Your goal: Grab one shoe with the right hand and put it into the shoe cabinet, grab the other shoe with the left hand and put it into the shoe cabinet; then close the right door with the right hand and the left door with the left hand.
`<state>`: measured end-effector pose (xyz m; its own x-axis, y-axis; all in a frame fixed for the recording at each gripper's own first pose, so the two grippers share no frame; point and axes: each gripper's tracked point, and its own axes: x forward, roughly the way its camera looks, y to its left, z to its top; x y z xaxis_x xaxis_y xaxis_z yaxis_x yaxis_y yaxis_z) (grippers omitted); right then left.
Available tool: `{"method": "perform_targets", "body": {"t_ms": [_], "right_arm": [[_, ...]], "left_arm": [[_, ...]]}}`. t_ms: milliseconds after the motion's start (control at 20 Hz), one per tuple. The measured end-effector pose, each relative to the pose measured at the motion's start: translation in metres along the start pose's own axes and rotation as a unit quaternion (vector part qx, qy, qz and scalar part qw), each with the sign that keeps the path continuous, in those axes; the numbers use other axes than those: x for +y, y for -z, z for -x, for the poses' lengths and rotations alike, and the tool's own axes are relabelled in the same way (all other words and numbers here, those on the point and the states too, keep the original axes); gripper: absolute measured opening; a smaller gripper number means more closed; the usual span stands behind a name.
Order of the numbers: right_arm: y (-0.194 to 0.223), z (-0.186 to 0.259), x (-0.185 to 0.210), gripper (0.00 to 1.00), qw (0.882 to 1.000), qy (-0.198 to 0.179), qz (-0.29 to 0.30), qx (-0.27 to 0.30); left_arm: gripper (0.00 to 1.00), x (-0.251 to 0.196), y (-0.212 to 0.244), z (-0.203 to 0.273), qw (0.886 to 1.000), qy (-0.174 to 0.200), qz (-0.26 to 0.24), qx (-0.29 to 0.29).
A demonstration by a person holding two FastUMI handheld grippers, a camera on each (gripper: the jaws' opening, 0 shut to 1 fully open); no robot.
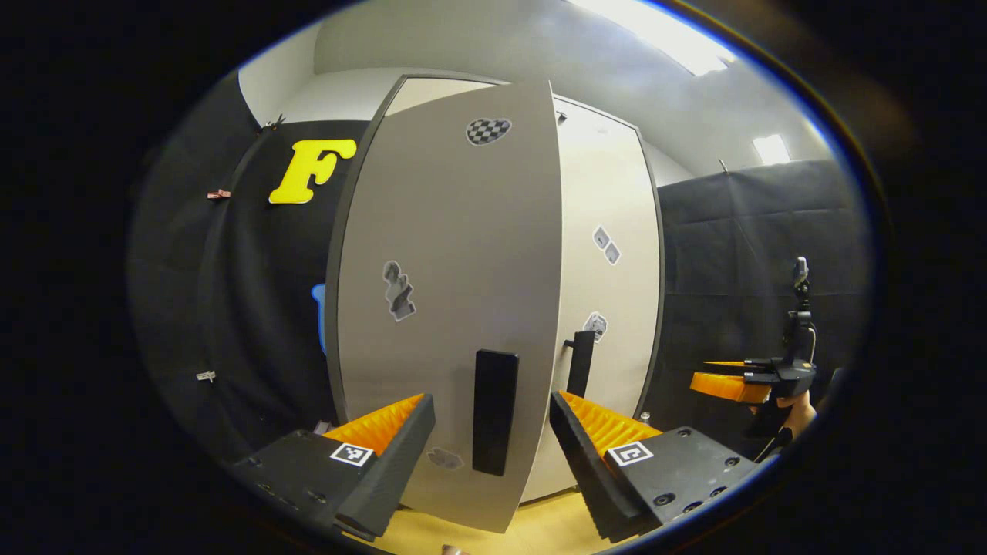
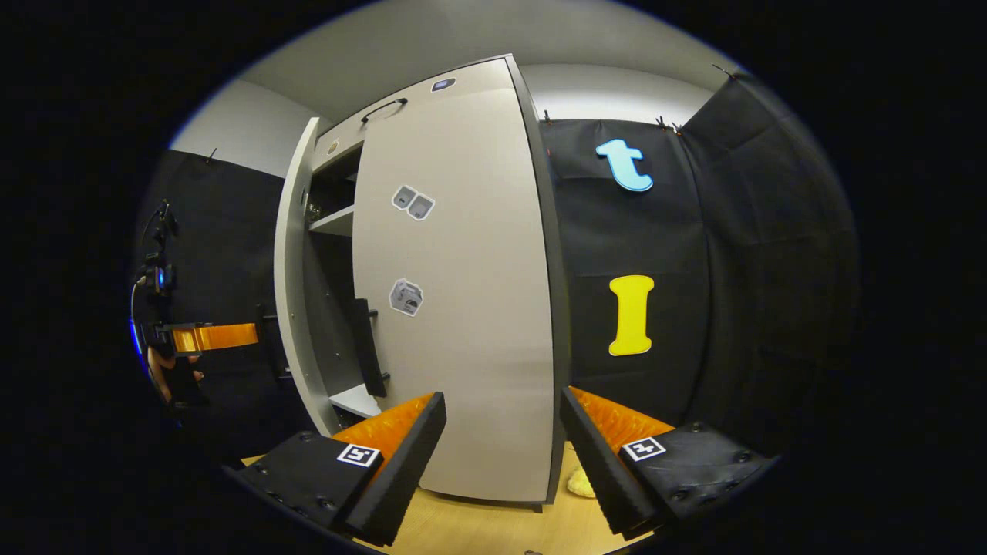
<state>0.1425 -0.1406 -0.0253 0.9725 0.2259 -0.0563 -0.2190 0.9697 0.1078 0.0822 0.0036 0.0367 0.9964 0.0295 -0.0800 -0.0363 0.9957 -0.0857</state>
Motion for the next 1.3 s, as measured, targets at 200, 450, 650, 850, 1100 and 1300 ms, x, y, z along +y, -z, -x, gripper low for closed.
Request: {"method": "perform_targets", "body": {"t_ms": [200, 450, 650, 850, 1100, 1300], "right_arm": [[-0.003, 0.004, 0.028, 0.98, 1.0, -0.024, 0.006, -0.004], [-0.008, 0.018, 0.061, 0.98, 0.999, -0.029, 0.025, -0.01], [-0.007, 0.031, 0.09, 0.98, 0.999, -0.02, 0.04, -0.012], [-0.004, 0.047, 0.113, 0.98, 0.999, 0.001, 0.052, -0.015], [-0.007, 0.066, 0.129, 0.98, 0.999, 0.028, 0.035, -0.024], [-0.009, 0.08, 0.132, 0.98, 0.998, 0.047, 0.033, -0.029]], "left_arm": [[0.94, 0.003, -0.001, 0.03, 1.0, -0.007, 0.005, -0.004], [0.95, 0.014, 0.004, 0.06, 1.0, -0.008, 0.01, -0.001], [0.95, 0.025, 0.009, 0.075, 1.0, -0.006, 0.006, 0.009], [0.95, 0.029, 0.014, 0.087, 1.0, 0.004, -0.006, 0.02], [0.95, 0.025, 0.021, 0.097, 0.999, 0.029, 0.0, 0.023], [0.95, 0.02, 0.023, 0.101, 0.998, 0.052, 0.013, 0.023]]}}
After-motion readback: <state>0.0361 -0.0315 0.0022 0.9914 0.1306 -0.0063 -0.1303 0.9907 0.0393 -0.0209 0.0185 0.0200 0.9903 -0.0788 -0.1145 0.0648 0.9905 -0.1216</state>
